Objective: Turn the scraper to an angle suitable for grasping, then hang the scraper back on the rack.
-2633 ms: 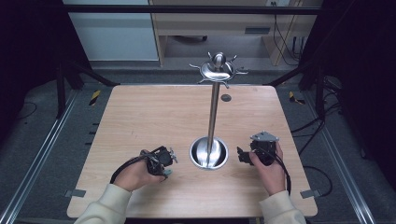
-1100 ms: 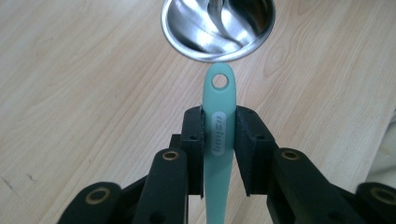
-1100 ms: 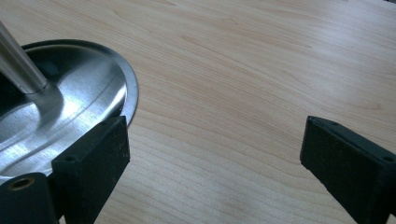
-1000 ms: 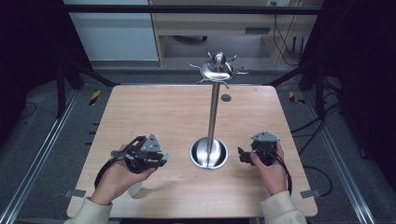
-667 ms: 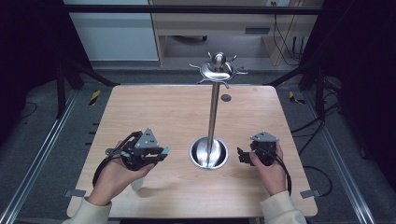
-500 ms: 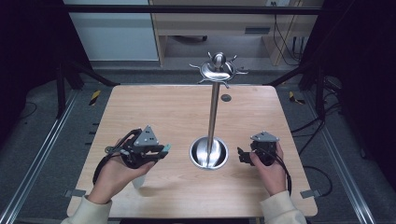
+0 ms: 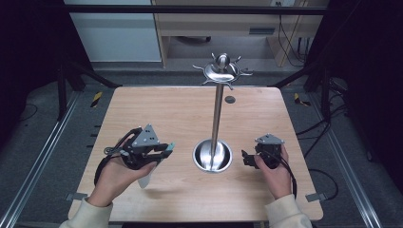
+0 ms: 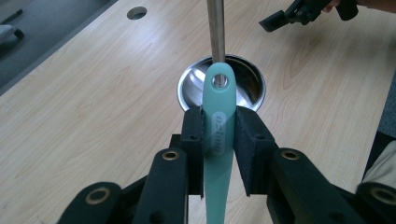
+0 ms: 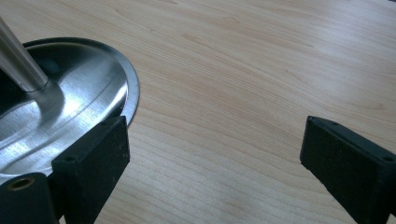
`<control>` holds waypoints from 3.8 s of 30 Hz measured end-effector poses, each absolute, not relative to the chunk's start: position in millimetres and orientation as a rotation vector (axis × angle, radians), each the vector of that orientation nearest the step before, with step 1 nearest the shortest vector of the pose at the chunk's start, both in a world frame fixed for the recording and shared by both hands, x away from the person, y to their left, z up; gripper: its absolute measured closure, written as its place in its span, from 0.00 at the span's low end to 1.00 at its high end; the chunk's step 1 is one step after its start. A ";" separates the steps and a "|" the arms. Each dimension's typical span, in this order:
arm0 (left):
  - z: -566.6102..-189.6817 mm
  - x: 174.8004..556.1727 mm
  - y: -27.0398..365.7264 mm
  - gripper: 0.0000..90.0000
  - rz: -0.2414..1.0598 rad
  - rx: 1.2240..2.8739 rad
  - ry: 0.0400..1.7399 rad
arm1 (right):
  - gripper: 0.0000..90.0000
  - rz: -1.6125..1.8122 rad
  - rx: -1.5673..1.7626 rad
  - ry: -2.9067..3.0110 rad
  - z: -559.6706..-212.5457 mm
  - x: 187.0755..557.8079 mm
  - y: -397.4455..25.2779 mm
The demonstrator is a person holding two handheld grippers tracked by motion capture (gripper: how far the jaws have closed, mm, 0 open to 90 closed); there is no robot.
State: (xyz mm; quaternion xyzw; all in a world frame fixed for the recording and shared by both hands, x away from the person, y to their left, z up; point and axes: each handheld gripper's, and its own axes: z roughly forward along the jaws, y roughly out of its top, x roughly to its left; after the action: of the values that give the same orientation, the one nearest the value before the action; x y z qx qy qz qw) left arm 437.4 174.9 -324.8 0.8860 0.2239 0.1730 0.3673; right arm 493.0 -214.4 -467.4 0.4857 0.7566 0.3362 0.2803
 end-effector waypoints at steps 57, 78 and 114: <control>-286.4 435.1 160.3 0.82 0.499 2.124 0.542 | 0.09 0.909 1.308 2.023 -466.0 492.7 -216.8; -261.2 439.7 150.1 0.82 0.502 2.031 0.544 | 0.09 0.915 1.306 2.020 -466.1 493.0 -218.4; -191.8 451.2 121.2 0.82 0.563 1.890 0.547 | 0.09 0.914 1.317 2.016 -465.7 492.8 -219.4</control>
State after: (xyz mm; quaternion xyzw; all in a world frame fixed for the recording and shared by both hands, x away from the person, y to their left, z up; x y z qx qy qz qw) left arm 451.2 121.2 -191.8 0.7886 0.2283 0.2350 0.5203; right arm 492.8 -219.4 -465.7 0.4910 0.7516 0.3407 0.2792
